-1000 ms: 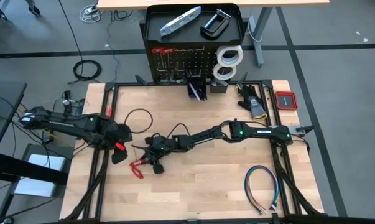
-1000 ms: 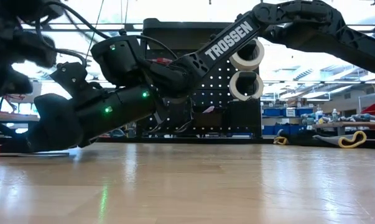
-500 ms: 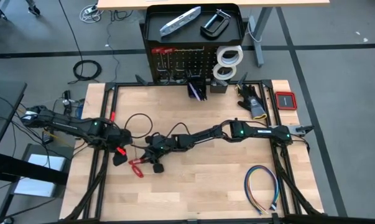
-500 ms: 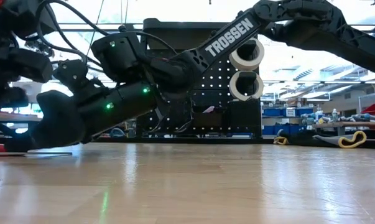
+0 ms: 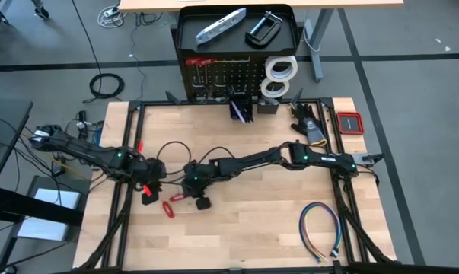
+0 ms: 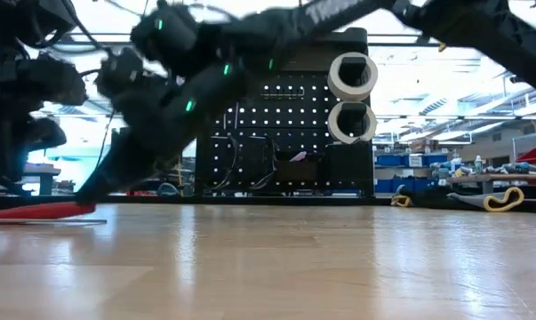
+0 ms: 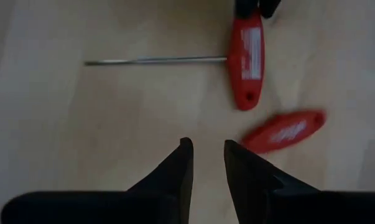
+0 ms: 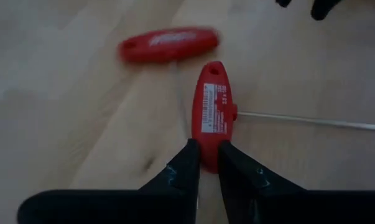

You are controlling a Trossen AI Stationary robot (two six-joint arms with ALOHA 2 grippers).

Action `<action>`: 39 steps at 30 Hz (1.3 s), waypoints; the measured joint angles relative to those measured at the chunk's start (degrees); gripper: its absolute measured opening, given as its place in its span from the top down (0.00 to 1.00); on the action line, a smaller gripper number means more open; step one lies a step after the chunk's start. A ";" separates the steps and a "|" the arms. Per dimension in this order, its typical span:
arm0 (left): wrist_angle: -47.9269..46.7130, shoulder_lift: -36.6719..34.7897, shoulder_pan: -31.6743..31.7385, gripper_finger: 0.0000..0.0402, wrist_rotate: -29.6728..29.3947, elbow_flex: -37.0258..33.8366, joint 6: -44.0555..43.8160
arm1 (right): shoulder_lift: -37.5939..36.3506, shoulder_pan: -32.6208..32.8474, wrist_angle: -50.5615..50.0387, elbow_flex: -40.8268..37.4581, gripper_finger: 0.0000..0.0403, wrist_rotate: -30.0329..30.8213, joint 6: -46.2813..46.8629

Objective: Hang tools onto peg board
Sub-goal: Hang the red allen wrench on the peg board

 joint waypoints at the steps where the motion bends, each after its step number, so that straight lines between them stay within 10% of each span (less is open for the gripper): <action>1: 2.24 0.70 -0.58 0.76 -0.32 0.00 0.08 | -1.14 0.43 -2.45 0.00 0.84 0.00 -1.01; 15: 27.49 14.38 -4.54 0.76 -9.42 0.02 25.50 | -15.62 11.48 -34.25 0.04 0.82 18.44 -1.16; 39: 17.53 37.20 -4.36 0.76 -12.63 9.92 43.22 | -16.39 18.90 -36.66 0.09 0.82 26.97 3.54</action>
